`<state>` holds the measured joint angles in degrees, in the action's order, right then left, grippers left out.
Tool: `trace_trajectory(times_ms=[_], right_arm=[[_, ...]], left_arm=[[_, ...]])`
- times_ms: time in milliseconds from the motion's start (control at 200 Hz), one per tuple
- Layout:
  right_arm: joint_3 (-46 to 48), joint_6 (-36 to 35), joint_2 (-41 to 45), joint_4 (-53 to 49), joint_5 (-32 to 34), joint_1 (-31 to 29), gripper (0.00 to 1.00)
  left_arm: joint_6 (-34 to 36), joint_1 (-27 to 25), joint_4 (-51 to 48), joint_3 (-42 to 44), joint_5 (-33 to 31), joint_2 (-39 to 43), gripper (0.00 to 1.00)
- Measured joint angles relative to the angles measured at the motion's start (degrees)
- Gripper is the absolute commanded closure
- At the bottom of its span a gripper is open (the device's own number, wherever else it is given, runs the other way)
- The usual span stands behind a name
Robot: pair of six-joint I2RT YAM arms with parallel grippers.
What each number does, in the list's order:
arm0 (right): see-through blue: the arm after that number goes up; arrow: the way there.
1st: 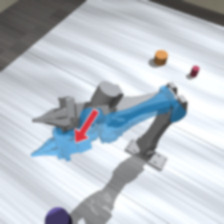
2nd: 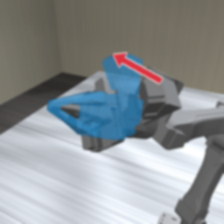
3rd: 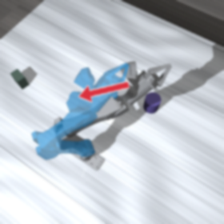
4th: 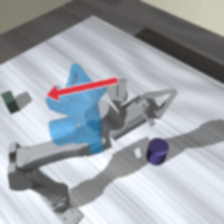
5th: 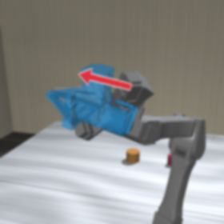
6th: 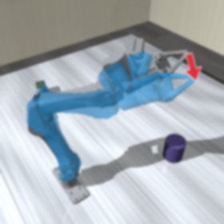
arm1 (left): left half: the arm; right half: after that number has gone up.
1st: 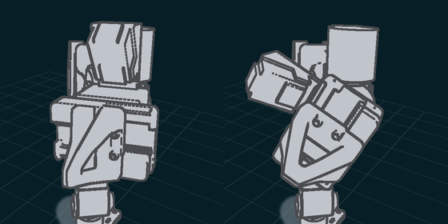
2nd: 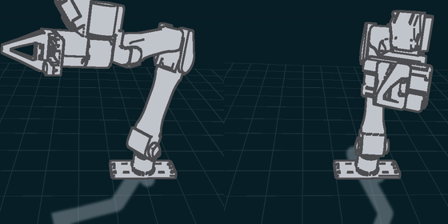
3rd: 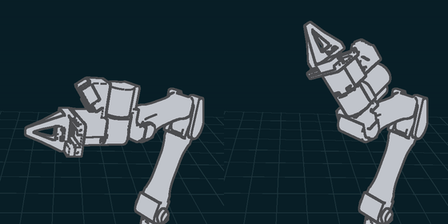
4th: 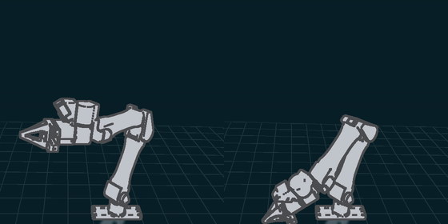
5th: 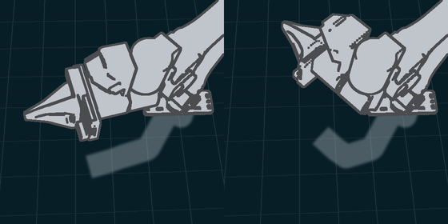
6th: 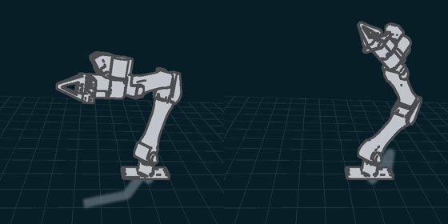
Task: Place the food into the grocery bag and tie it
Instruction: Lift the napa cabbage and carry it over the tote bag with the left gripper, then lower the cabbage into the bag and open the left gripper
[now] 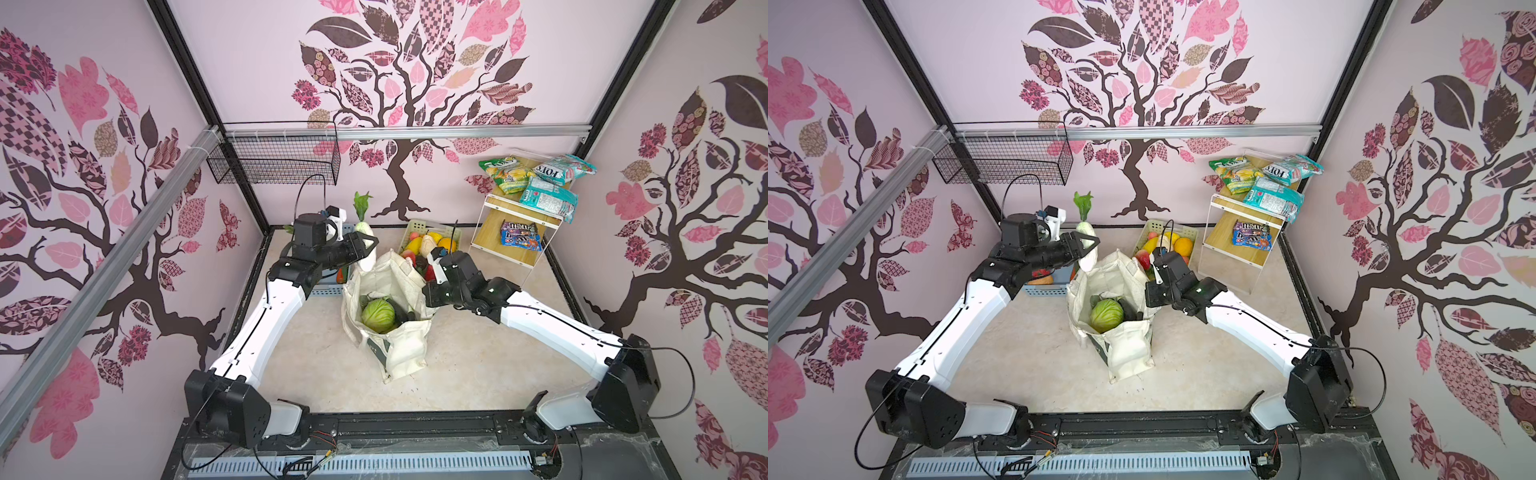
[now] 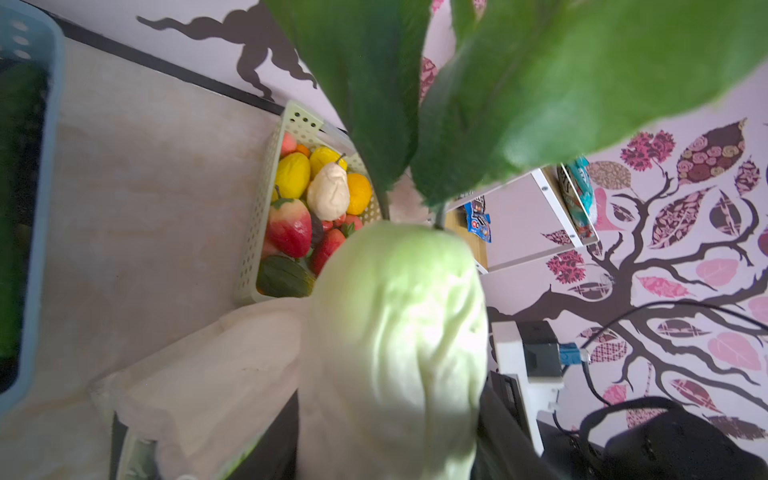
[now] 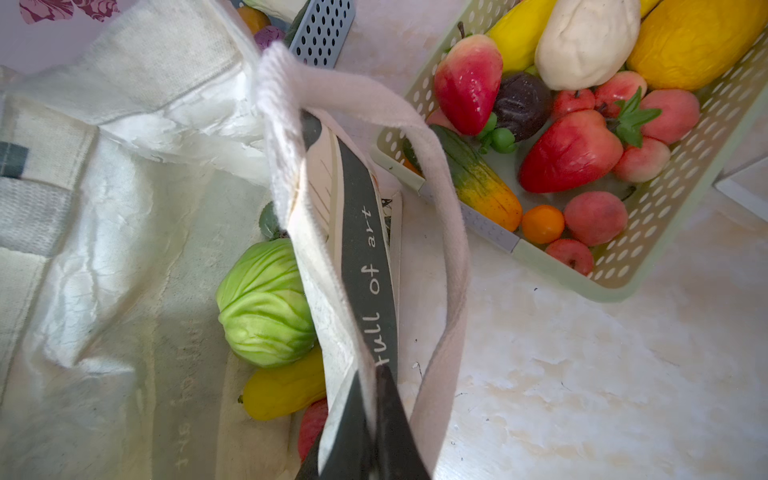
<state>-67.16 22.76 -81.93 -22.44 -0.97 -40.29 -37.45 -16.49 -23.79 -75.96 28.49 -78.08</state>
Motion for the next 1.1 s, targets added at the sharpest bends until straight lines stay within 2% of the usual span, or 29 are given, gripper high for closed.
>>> trace_trajectory(times_ms=[270, 405, 810, 1100], right_arm=[[0.0, 0.3, 0.0, 0.0, -0.2, 0.0, 1.00], [0.0, 0.2, 0.0, 0.0, -0.1, 0.0, 1.00], [-0.1, 0.2, 0.0, 0.0, -0.1, 0.0, 1.00], [-0.5, 0.2, -0.1, -0.2, -0.2, 0.0, 1.00]], left_arm=[[1.0, -12.7, -1.9, 0.6, -8.1, 0.3, 0.51], [2.0, -16.6, -3.1, 0.8, -12.3, 0.3, 0.51], [2.4, -19.2, -5.1, 9.0, -21.8, 2.8, 0.50], [2.1, -20.2, -5.5, 14.6, -25.5, 4.3, 0.50]])
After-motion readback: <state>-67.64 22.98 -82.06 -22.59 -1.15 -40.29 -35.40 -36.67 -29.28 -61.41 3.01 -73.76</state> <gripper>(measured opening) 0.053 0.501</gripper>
